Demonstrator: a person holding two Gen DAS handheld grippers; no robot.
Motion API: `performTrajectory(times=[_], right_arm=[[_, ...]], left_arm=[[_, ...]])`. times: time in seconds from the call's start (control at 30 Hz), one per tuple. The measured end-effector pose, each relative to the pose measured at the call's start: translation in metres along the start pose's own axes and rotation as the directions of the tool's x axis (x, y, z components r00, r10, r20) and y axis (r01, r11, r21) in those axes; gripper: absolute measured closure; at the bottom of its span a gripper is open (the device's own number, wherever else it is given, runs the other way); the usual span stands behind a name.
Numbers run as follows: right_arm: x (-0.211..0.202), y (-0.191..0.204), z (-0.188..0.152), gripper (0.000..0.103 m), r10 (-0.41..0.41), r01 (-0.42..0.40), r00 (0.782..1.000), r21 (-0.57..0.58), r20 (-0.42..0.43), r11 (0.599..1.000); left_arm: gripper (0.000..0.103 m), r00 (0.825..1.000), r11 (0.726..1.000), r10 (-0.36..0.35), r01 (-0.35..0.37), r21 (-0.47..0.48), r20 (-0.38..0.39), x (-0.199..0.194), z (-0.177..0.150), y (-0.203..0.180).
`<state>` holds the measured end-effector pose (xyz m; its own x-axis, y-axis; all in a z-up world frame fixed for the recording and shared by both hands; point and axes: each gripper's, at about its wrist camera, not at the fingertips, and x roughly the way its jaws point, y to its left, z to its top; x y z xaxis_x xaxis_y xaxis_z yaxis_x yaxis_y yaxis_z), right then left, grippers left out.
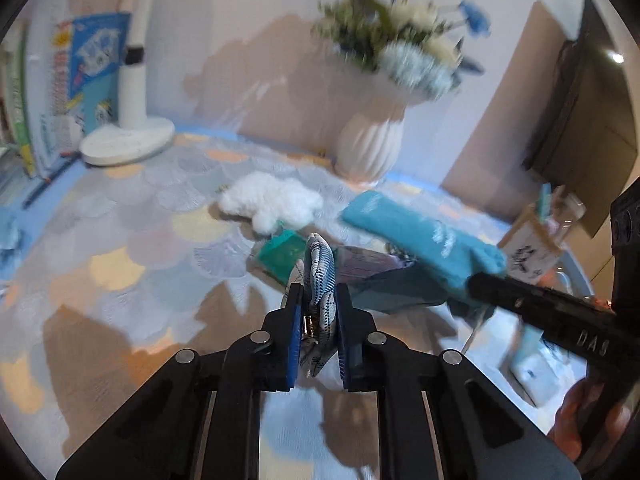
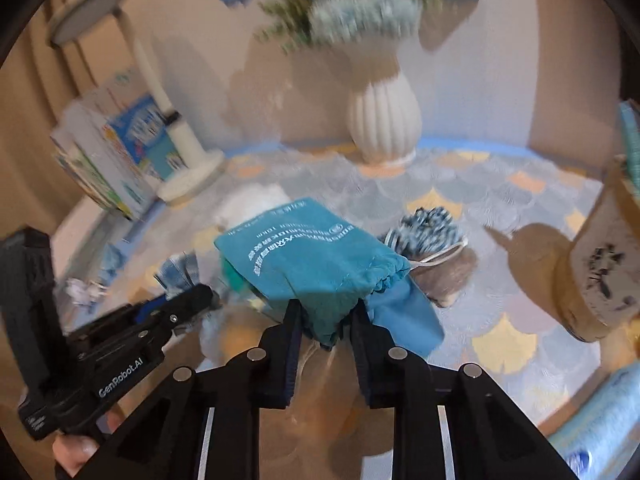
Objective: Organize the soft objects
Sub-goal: 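Grasp the plaid bow with the left tool while the right grasps the teal pouch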
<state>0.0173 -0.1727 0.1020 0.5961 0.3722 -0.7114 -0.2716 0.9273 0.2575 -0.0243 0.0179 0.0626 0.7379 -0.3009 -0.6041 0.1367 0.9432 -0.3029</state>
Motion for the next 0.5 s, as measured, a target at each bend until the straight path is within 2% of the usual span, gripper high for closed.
performTrajectory(times=[0.07,0.13,0.23,0.33,0.4,0.47,0.5], right_arm=[[-0.027,0.006,-0.007,0.08,0.012,-0.011,0.998,-0.009,0.059,1.0],[-0.054,0.011,-0.019,0.08,0.024,-0.023,0.994,-0.011,0.103,1.0],[-0.078,0.012,-0.041,0.08,0.047,-0.048,0.992,0.004,0.121,0.999],[-0.087,0.008,-0.066,0.08,0.056,-0.06,0.993,0.031,0.108,0.998],[-0.086,0.001,-0.078,0.08,0.055,-0.06,0.995,0.056,0.085,0.997],[-0.079,-0.013,-0.086,0.079,0.065,-0.067,0.998,0.104,0.021,0.992],[-0.074,-0.022,-0.088,0.079,0.096,-0.092,0.995,0.148,-0.018,0.985]], left_arm=[[0.091,1.0,1.0,0.003,-0.003,-0.008,0.031,-0.027,-0.012,0.005],[0.091,0.999,0.999,-0.028,0.029,-0.041,0.04,-0.043,-0.024,0.013],[0.091,0.998,0.996,-0.055,0.056,-0.065,0.019,-0.056,-0.047,0.018],[0.091,1.0,0.999,-0.011,0.01,-0.047,-0.021,-0.054,-0.061,0.014],[0.091,0.999,0.999,-0.022,0.021,-0.038,-0.038,-0.049,-0.066,0.012],[0.091,0.998,0.999,-0.036,0.035,-0.034,-0.044,-0.042,-0.069,0.01],[0.091,0.998,0.999,-0.034,0.033,-0.032,-0.048,-0.04,-0.071,0.009]])
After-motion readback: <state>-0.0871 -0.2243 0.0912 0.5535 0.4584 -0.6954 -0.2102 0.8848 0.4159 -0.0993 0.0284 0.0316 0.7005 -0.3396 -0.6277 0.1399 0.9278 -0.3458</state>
